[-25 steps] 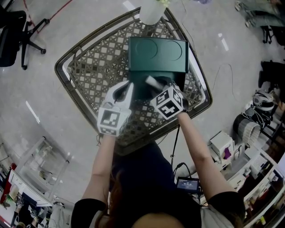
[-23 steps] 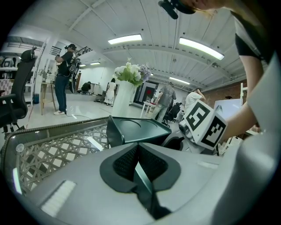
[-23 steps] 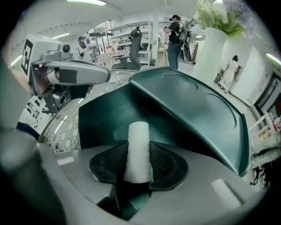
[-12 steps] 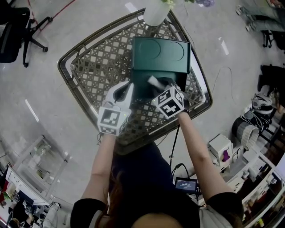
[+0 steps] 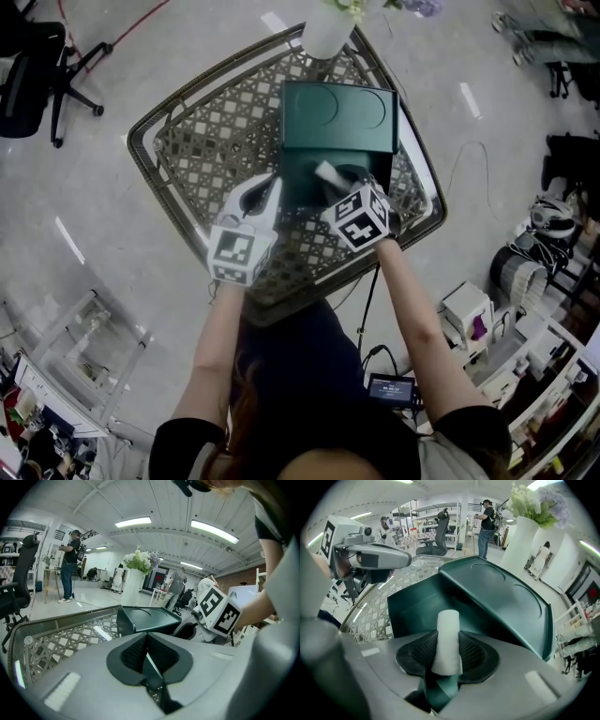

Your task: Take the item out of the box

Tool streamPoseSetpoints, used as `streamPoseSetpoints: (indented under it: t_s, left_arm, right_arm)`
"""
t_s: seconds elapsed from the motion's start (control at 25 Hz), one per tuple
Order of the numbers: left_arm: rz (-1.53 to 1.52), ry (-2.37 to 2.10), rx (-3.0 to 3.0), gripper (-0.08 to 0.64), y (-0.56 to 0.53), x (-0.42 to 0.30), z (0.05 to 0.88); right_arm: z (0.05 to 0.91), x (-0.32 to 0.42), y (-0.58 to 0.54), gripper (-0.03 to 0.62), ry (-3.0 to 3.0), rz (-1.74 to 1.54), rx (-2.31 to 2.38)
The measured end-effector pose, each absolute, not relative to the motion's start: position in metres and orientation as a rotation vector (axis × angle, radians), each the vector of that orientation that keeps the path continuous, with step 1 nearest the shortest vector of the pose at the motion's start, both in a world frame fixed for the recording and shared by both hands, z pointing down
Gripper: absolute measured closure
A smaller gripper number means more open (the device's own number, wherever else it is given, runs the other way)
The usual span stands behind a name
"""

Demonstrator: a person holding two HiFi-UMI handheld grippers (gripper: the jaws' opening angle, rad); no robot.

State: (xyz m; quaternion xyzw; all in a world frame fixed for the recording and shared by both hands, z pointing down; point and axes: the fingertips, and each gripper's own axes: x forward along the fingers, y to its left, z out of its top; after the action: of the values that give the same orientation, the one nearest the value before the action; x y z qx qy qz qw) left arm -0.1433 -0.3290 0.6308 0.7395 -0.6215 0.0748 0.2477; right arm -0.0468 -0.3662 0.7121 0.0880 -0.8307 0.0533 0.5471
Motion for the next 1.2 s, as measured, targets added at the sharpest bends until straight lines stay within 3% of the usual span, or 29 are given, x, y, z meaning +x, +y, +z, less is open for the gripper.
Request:
streamPoseSetpoints:
  t_s: [1.2]
  left_arm:
    - [0.269,-1.667,2.124,0.552,-0.303,-0.143,0.58]
  right_arm:
    - [0.623,-0.038,-0.369,0.46,-2.096,0.094,0.511]
